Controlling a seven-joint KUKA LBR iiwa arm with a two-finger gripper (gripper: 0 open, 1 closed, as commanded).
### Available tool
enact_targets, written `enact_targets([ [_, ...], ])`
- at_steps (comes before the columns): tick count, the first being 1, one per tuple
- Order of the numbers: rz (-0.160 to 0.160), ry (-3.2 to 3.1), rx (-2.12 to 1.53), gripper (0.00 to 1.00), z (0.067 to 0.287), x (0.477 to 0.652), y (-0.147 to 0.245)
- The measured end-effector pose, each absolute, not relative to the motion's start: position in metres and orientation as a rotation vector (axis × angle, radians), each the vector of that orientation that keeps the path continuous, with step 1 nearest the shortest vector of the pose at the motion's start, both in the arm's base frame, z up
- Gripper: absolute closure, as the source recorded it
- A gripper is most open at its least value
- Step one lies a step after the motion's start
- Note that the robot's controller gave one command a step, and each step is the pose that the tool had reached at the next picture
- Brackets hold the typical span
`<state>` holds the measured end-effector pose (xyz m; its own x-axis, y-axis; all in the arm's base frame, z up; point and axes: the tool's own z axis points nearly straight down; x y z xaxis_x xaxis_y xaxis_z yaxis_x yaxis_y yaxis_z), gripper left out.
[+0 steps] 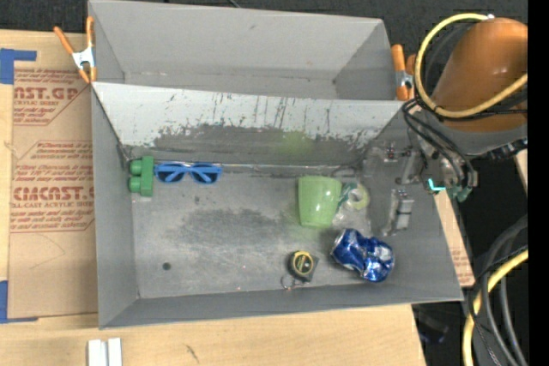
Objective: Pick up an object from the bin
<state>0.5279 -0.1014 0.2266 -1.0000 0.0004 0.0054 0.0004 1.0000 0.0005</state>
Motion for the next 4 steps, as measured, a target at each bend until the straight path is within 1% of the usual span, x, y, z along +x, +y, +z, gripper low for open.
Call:
enact_targets([
  [1, 0.002, -3.138, 0.299, 0.00, 0.069, 0.488, -0.119],
  [2, -0.001, -3.143, 0.064, 0.00, 0.103, 0.481, -0.110],
  [3, -0.003, -3.141, -0.033, 0.00, 0.099, 0.480, -0.093],
  [4, -0.001, -3.141, -0.209, 0.00, 0.070, 0.484, -0.108],
])
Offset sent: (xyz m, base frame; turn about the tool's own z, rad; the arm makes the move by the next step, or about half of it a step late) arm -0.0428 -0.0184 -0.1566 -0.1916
